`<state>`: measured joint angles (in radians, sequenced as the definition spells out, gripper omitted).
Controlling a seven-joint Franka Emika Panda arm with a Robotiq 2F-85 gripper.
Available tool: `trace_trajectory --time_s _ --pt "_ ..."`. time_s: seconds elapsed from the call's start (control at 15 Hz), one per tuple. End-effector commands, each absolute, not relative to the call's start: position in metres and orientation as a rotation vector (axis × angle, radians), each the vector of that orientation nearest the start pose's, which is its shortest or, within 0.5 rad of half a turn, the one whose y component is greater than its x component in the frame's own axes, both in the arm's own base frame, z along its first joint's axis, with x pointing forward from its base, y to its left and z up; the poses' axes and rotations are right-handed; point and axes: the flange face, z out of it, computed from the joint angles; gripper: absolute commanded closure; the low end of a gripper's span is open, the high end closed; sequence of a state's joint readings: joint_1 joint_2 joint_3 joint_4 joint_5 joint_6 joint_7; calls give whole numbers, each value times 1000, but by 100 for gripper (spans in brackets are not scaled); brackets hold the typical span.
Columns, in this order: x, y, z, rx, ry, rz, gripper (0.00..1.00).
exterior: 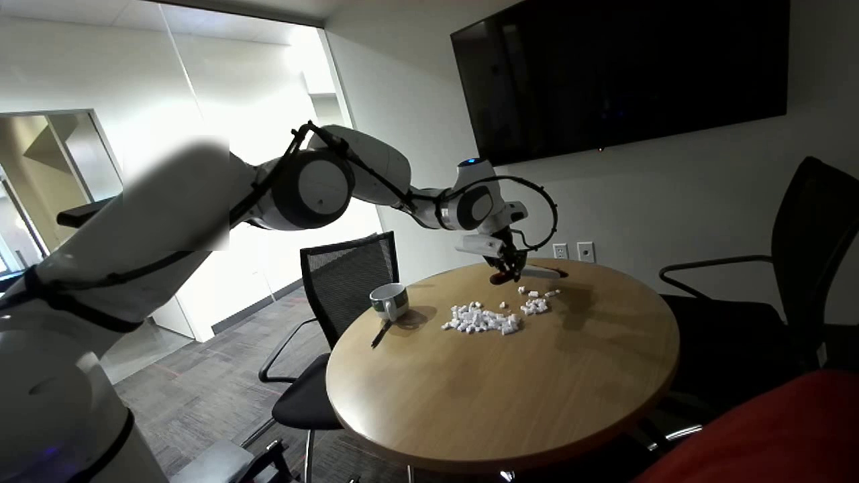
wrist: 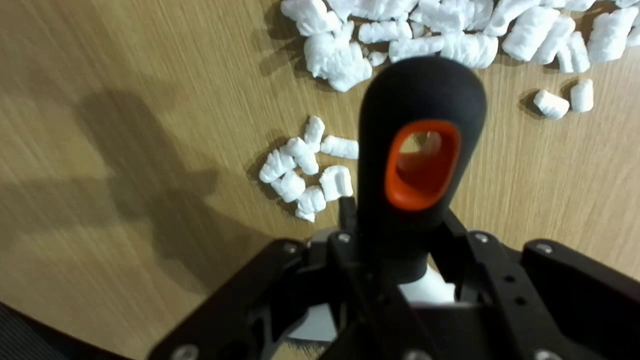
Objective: Sweep the white objects to the right
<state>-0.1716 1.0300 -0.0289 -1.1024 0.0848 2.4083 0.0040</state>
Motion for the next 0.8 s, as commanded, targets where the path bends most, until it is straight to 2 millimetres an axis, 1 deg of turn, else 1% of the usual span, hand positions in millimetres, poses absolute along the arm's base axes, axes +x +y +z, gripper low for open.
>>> trace_trajectory --time_s 0.0,0.53,0.73 --pt "793 -153 212 -3047 360 -409 88" --pt "794 -150 199 -3061 353 -260 88" --pt "790 -145 200 -3074 350 -166 88"
